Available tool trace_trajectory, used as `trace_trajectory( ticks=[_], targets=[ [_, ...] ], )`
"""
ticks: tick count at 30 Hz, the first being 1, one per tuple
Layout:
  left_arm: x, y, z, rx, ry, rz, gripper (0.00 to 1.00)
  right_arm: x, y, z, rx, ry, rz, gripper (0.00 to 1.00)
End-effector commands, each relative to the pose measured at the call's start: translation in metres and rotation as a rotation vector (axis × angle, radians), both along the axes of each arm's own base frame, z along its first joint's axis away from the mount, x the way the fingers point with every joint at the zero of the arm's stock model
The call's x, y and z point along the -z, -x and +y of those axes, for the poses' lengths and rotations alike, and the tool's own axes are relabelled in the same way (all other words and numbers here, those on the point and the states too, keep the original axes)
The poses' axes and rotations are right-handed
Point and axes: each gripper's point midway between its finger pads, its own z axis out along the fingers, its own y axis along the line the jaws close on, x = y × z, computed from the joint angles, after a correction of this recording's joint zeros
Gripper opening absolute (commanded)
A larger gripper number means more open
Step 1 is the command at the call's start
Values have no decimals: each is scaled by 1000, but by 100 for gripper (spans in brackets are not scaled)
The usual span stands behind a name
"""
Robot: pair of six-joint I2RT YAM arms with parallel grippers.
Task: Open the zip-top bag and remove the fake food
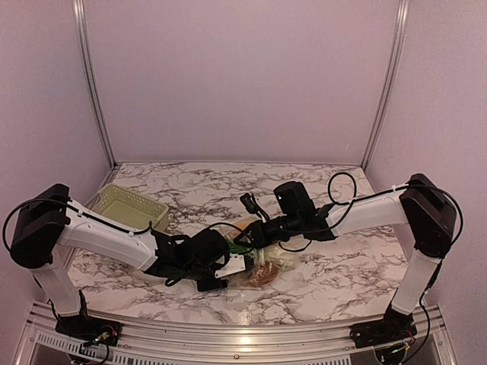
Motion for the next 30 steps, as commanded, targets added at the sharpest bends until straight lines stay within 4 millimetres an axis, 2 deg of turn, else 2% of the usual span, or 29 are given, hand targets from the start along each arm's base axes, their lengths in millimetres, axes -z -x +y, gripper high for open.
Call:
trace_trajectory(
  ticks=[1,5,7,9,17,20,23,27,30],
  targets=[
    [30,16,11,37,-74,169,54,7,-4,0,4,14,12,0],
    [32,22,8,66,-49,226,53,11,-8,-1,16,23,7,0],
    [30,32,3,107,-24,267,49,14,-9,0,18,29,5,0],
    [24,32,1,118,-8,260,47,17,-12,0,23,44,-3,0],
    [-15,-14,16,-6,25,-8,52,29,-22,-7,68,111,-36,0],
    [-24,-26,20,-42,39,-48,54,38,-24,-11,84,143,-27,0],
    [-22,-30,18,-38,39,-32,56,49,-25,-14,87,177,-19,0],
    [-5,-24,12,5,6,46,56,62,-27,-18,98,222,-15,0],
    [6,-27,9,2,2,87,57,69,-28,-20,101,242,-13,0]
  ],
)
